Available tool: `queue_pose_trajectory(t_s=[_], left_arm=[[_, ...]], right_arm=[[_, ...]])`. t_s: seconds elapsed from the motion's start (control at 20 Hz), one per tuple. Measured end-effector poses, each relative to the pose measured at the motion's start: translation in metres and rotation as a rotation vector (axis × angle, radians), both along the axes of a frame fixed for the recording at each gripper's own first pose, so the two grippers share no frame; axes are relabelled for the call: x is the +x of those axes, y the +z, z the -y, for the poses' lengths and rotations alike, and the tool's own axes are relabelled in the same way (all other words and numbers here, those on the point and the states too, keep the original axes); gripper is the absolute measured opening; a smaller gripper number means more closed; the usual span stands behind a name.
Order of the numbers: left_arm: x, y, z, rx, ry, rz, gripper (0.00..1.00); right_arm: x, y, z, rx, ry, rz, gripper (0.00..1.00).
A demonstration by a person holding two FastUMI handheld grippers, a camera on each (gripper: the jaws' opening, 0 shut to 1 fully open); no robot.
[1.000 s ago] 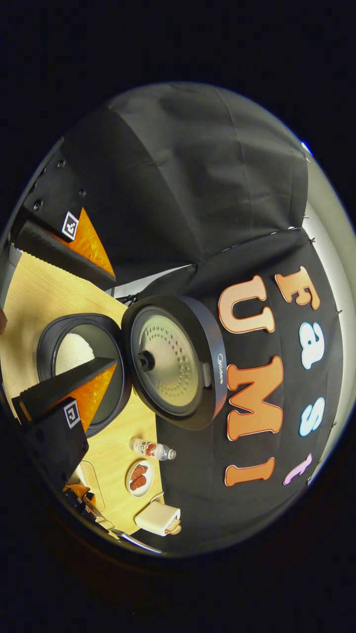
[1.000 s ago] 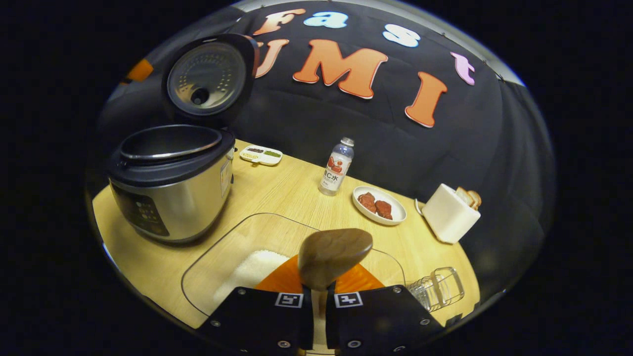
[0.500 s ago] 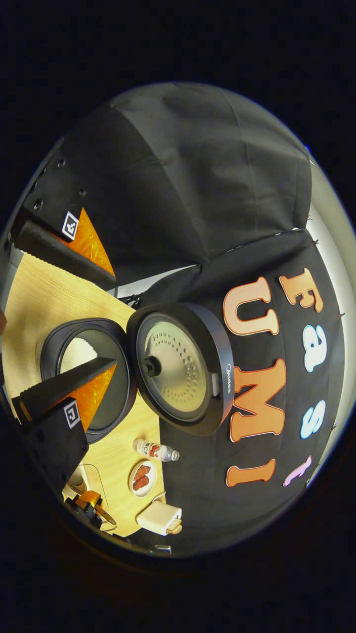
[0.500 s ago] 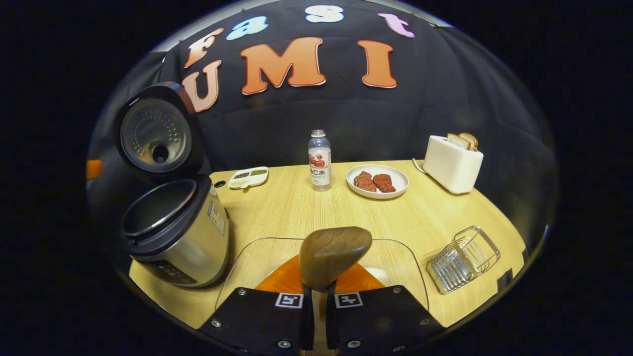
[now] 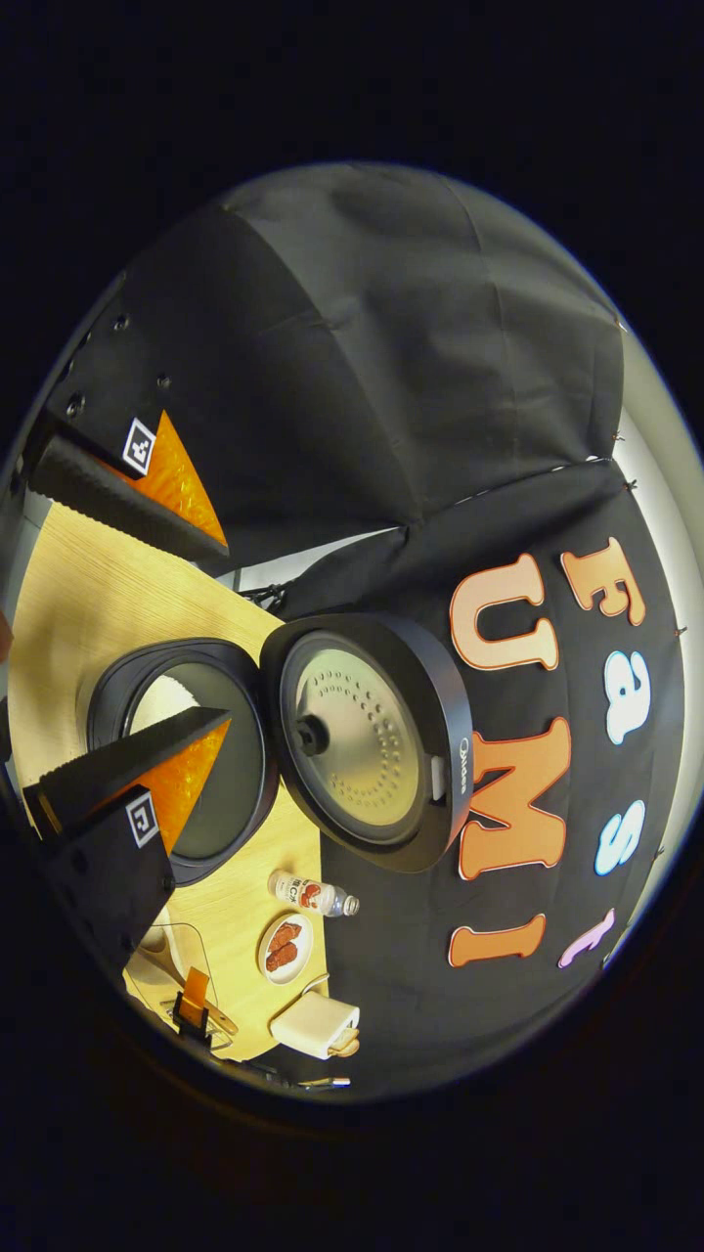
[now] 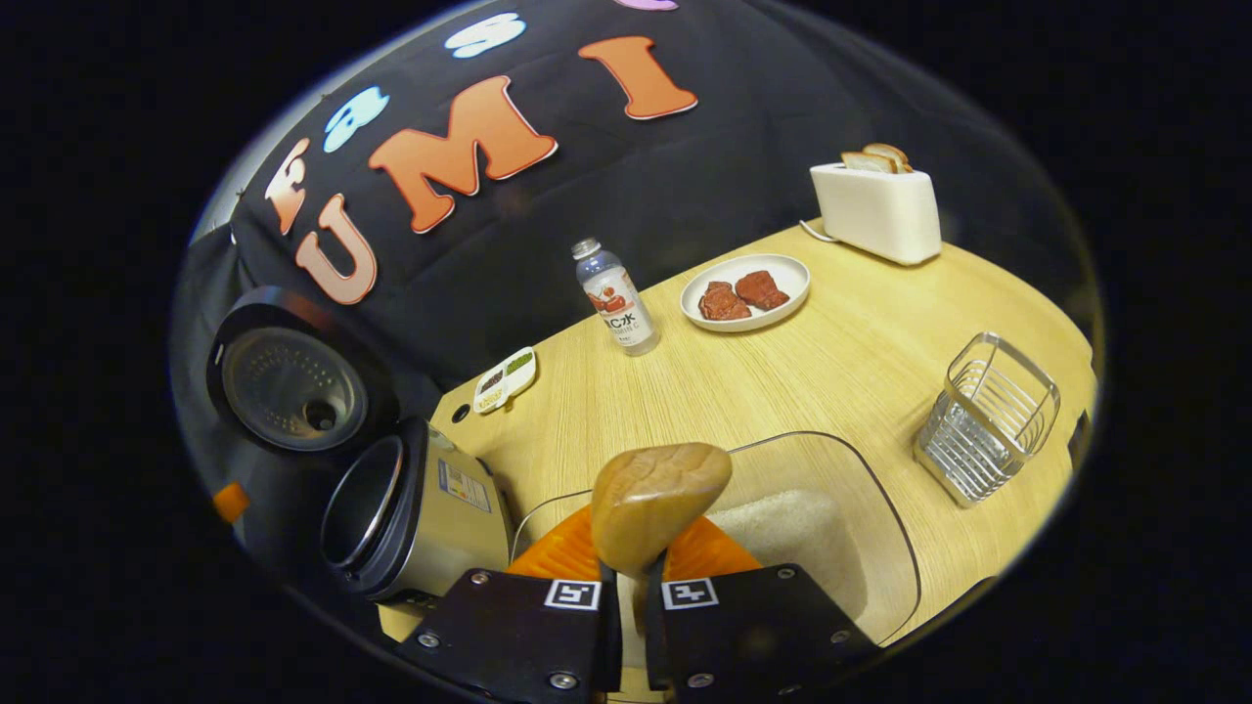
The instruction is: Close the left gripper, press the button to open the rice cooker; take a wooden spoon from the chopstick holder with the right hand, scoop a spoonful of rice and pour it into the rice cooker, then put the wooden spoon back into the chopstick holder.
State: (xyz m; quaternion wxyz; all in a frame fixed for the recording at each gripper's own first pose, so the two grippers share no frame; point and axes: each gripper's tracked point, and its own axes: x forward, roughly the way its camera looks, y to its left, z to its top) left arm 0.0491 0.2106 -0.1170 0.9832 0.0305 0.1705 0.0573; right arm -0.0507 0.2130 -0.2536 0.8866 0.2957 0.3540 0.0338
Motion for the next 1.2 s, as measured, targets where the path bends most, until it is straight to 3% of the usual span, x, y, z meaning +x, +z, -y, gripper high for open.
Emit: queue_pose_trajectory(t_s=[0.1, 0.15, 0.4, 0.55, 0.75, 0.85, 0.9, 1.0, 1.2], left_arm=[[0.001, 0.001, 0.002, -0.003, -0.003, 0.000, 0.96], [0.002, 0.002, 0.004, -0.005, -0.007, 0.000, 1.00], [0.003, 0.006, 0.011, 0.011, -0.022, 0.003, 0.96], [0.005, 0.008, 0.016, 0.017, -0.033, 0.002, 1.00], [0.005, 0.010, 0.023, 0.035, -0.042, -0.002, 0.96], [0.005, 0.012, 0.027, 0.043, -0.050, 0.000, 1.00], [0.006, 0.014, 0.030, 0.045, -0.053, 0.003, 0.96], [0.007, 0.016, 0.035, 0.043, -0.058, 0.008, 1.00], [0.007, 0.020, 0.048, 0.032, -0.066, 0.021, 0.96]], right_arm=[[0.001, -0.002, 0.000, 0.060, -0.008, -0.013, 0.09], [0.002, -0.003, 0.000, 0.091, -0.006, -0.021, 0.09], [-0.001, -0.002, -0.007, 0.259, -0.008, -0.068, 0.09], [-0.003, -0.007, -0.014, 0.384, -0.019, -0.111, 0.09], [-0.004, -0.002, -0.013, 0.448, 0.011, -0.098, 0.08], [-0.002, 0.004, -0.002, 0.506, -0.005, -0.095, 0.09], [-0.001, 0.010, 0.004, 0.538, -0.012, -0.085, 0.09], [0.002, 0.021, 0.019, 0.594, -0.035, -0.066, 0.09], [0.012, 0.047, 0.048, 0.688, -0.077, -0.025, 0.09]])
